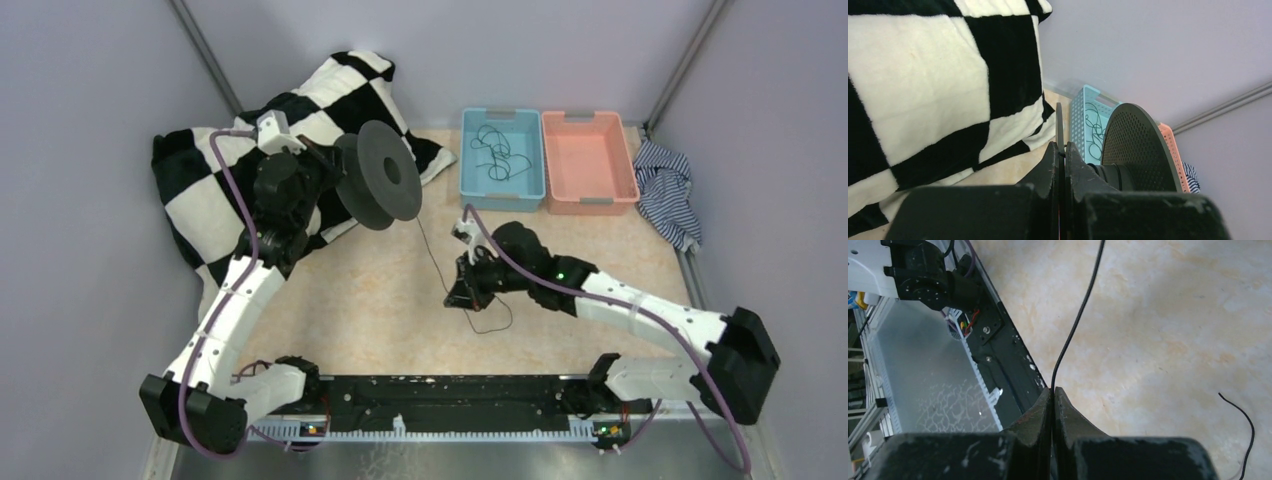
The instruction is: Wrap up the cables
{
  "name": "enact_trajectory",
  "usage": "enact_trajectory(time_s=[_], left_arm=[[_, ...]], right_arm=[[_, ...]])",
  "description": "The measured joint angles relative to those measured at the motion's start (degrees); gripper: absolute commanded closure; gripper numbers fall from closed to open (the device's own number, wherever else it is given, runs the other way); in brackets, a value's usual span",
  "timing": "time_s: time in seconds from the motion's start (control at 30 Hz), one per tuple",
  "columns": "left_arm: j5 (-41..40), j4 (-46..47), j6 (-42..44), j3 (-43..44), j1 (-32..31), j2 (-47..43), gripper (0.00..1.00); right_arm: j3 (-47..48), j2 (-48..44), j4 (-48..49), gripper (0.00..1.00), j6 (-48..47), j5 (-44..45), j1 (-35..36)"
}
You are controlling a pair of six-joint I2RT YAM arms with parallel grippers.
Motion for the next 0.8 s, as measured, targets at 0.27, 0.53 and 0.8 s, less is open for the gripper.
enact_trajectory(time_s=[0.27, 0.53, 0.8], left_arm=[[-8.5, 0.5, 6.9, -2.5, -5.8, 0.1, 1.00], [-13.8, -0.9, 15.6, -5.3, -17.3, 3.5, 1.00], [-12.9, -1.3, 21.5, -5.3, -19.4, 5.4, 1.00]], right_arm=[[11.3, 11.2, 0.8, 1.00, -0.1, 0.2, 5.8], [22.2, 16.4, 0.9, 1.00, -0.9, -2.4, 6.3], [30.2, 17.6, -3.7, 1.00, -2.9, -2.2, 6.3]])
